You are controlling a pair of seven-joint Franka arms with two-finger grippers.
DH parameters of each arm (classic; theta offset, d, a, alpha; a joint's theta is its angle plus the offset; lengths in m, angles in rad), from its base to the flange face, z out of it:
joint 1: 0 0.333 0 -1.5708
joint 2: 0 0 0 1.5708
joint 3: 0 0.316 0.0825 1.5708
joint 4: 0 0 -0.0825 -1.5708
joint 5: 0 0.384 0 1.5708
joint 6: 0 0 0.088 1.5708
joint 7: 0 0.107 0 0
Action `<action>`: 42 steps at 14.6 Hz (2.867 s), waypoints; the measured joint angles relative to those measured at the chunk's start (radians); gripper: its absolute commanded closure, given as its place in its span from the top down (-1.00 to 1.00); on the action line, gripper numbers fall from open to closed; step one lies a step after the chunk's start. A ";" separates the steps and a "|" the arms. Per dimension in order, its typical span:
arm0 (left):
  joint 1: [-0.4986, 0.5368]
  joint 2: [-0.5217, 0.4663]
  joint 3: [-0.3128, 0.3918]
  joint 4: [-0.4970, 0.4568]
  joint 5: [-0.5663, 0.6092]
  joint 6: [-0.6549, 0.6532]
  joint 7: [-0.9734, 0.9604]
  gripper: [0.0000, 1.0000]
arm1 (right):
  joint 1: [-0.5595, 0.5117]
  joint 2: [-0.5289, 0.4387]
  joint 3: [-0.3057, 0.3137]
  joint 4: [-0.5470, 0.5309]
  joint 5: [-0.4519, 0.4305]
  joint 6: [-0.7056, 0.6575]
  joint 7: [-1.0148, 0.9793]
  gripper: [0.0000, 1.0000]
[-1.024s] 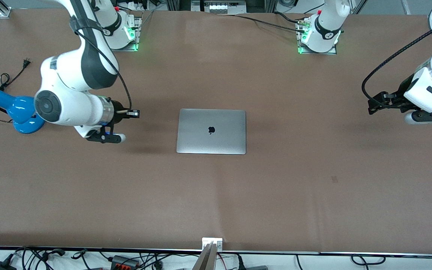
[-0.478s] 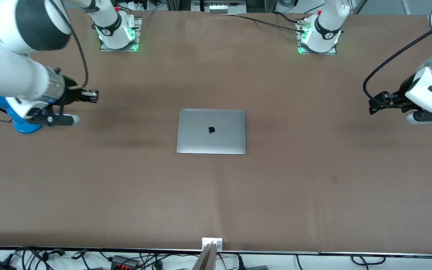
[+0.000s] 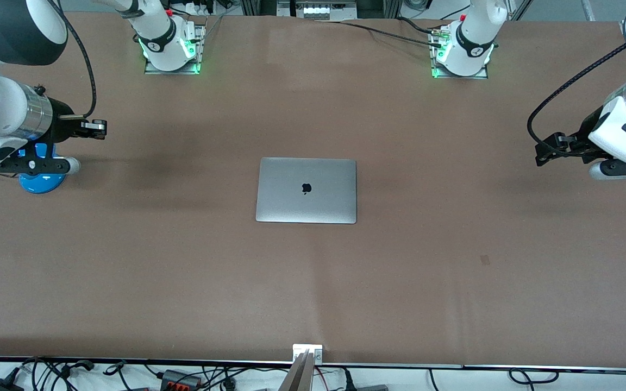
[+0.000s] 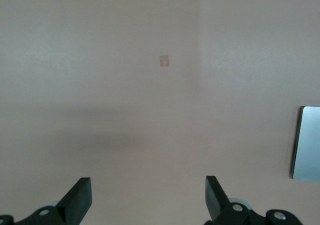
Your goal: Close laptop with both arms from behind
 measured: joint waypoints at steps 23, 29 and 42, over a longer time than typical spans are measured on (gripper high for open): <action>0.020 -0.005 -0.008 -0.001 -0.003 -0.007 0.133 1.00 | -0.559 -0.154 0.527 -0.109 -0.154 0.218 -0.180 1.00; 0.020 -0.005 -0.008 -0.001 -0.003 -0.008 0.133 1.00 | -0.617 -0.171 0.529 -0.148 -0.154 0.260 -0.179 1.00; 0.021 -0.005 -0.008 -0.001 -0.003 -0.010 0.134 1.00 | -0.654 -0.185 0.535 -0.185 -0.113 0.308 -0.178 1.00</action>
